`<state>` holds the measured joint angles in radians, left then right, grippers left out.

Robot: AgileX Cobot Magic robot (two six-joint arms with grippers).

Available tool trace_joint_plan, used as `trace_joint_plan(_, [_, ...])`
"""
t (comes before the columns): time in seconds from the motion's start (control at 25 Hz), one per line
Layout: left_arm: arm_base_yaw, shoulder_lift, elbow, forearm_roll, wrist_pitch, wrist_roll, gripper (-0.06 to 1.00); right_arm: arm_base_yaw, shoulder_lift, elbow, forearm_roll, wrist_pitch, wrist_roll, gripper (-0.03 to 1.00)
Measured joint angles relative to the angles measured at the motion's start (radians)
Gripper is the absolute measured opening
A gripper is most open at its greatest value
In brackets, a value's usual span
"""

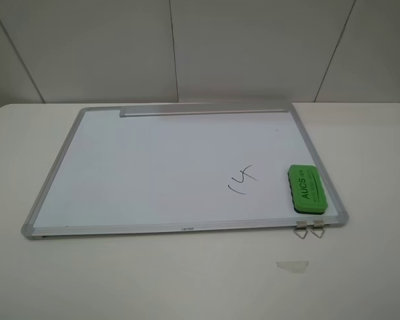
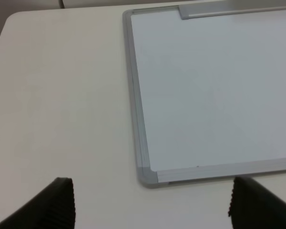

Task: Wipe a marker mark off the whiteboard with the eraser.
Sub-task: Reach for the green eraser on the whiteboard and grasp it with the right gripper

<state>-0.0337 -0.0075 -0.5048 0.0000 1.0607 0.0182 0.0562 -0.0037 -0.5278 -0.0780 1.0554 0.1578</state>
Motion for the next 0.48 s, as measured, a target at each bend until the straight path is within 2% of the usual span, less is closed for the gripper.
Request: trace_joint_plan(0.48, [0.000, 0.000, 0.000, 0.000, 0.000, 0.000, 0.68, 0.000, 0.000, 0.000, 0.000, 0.000, 0.000, 0.81])
